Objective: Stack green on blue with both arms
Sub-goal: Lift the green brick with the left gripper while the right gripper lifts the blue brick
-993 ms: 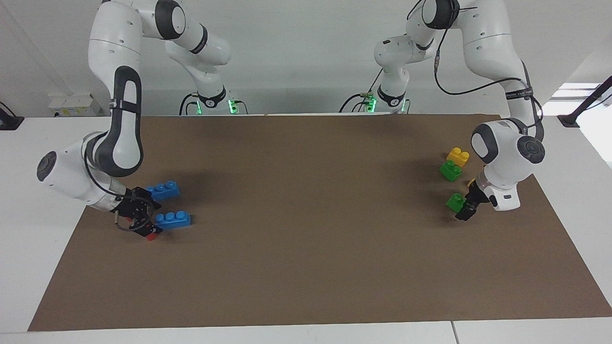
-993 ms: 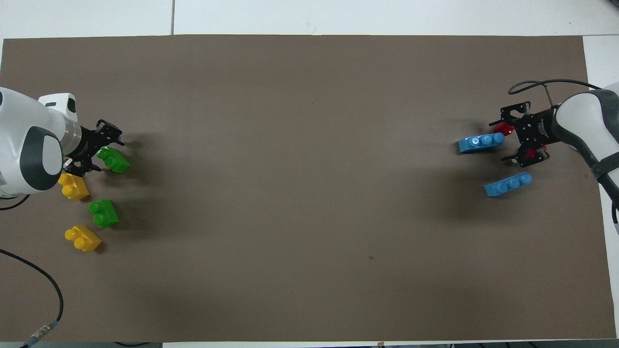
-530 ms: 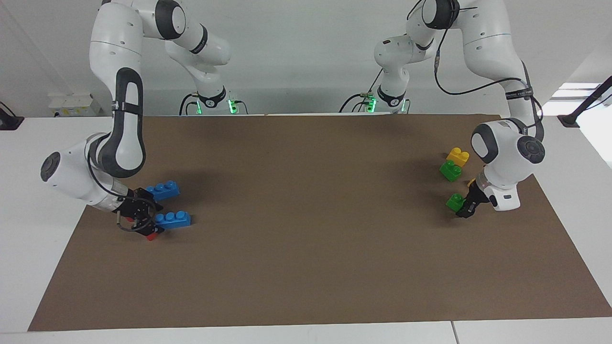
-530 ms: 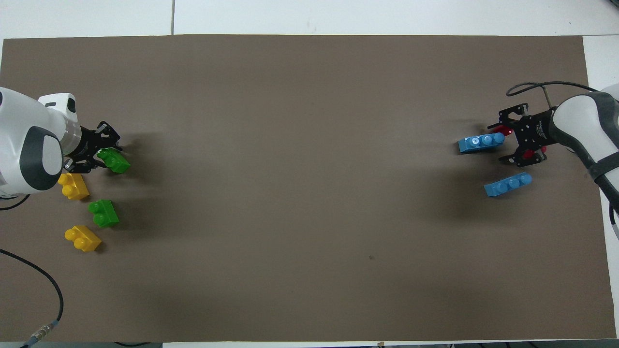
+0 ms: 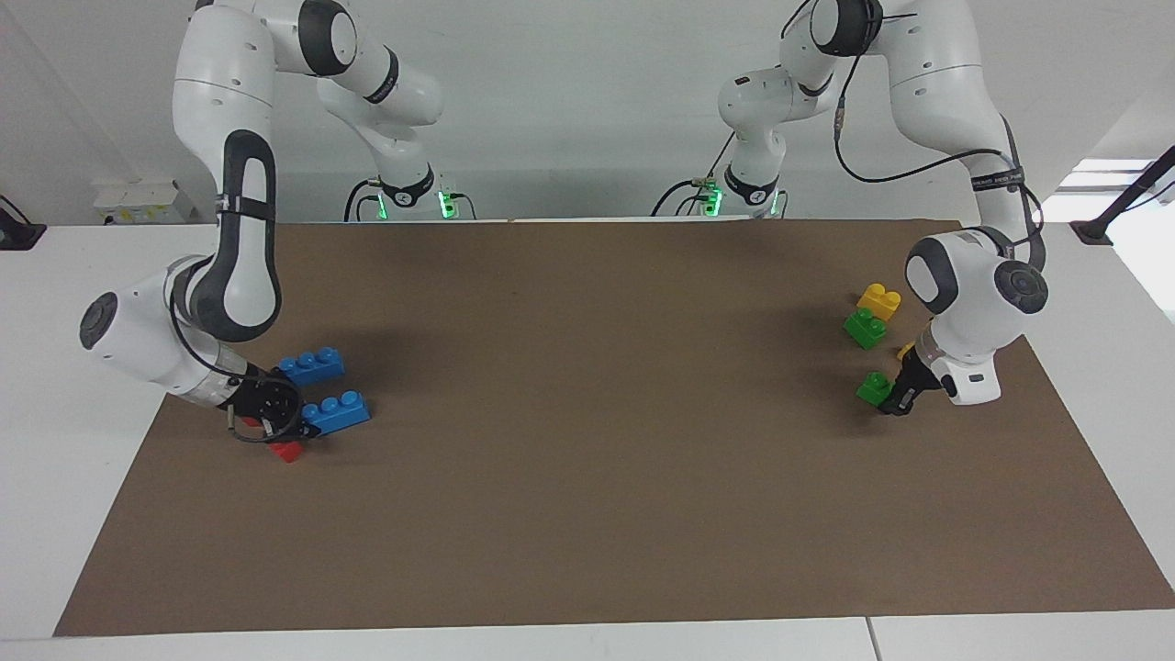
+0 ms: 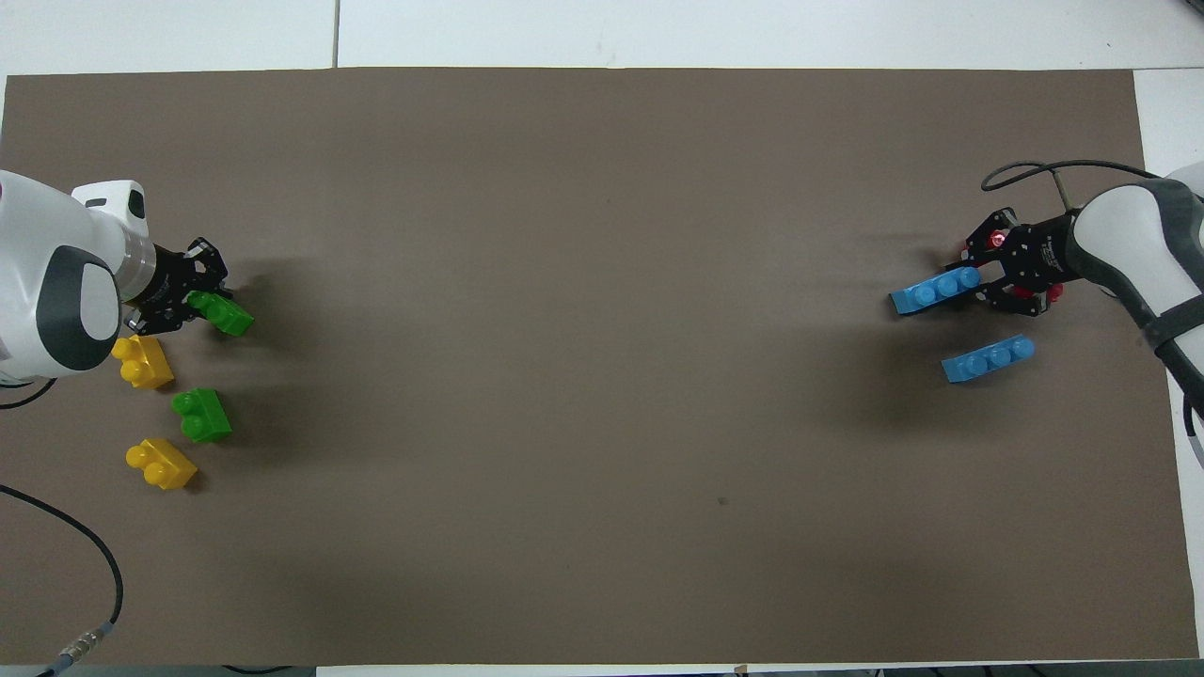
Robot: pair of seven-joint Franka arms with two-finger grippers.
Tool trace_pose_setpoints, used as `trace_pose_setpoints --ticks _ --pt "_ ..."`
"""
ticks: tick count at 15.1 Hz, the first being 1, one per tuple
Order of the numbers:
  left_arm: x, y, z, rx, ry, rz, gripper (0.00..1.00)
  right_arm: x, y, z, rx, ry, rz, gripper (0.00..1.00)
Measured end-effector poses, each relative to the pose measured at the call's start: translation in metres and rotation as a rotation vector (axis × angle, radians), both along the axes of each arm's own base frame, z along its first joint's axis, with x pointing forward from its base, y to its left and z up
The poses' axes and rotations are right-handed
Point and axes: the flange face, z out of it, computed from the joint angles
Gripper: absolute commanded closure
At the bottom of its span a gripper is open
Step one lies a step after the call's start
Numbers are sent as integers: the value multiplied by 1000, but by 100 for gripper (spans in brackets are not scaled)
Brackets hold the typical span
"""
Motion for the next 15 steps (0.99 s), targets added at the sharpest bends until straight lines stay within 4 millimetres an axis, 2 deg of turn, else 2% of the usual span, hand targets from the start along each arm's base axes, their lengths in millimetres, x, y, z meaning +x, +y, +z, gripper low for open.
trace_pose_setpoints --ticks 3,8,11,15 --pt "1 0 2 1 -6 0 100 0 0 1 2 -18 43 100" --pt "6 -2 11 1 -23 -4 100 8 6 8 -12 -66 75 100" --pt "11 -8 33 -19 -41 16 100 24 41 26 -21 -110 130 100" --pt "11 -20 75 -39 -70 93 100 40 87 47 -16 -135 134 100"
